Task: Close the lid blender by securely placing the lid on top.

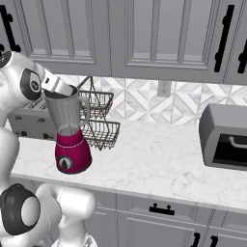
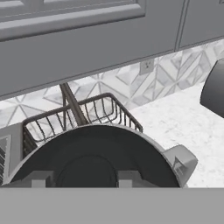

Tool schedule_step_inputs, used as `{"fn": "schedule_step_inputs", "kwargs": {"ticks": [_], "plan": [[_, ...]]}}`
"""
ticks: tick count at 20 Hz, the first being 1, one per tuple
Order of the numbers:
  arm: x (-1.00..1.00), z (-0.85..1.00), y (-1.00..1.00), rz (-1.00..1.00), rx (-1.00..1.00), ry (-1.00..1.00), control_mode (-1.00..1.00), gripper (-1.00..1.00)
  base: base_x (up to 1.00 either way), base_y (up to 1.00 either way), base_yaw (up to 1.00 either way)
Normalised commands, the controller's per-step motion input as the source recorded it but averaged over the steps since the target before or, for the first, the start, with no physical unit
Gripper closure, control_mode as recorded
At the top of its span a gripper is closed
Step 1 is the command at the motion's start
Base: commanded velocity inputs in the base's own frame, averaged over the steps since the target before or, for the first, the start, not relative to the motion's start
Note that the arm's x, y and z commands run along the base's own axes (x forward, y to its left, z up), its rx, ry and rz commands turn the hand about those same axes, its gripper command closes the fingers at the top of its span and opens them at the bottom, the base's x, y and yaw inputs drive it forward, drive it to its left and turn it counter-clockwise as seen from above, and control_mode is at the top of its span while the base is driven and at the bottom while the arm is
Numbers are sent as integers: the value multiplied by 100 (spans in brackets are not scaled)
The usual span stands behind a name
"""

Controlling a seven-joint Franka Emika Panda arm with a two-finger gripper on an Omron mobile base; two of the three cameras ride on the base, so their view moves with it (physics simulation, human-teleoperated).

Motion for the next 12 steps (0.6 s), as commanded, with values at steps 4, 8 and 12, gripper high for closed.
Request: {"fn": "schedule_step_inputs", "kwargs": {"ticks": [4,8,12], "plan": [[-45,-26,0,0,-2,0,-100,-100,0,0,0],[-66,-10,0,0,-2,0,-100,-100,0,0,0],[-83,-6,0,0,-2,0,-100,-100,0,0,0]]}}
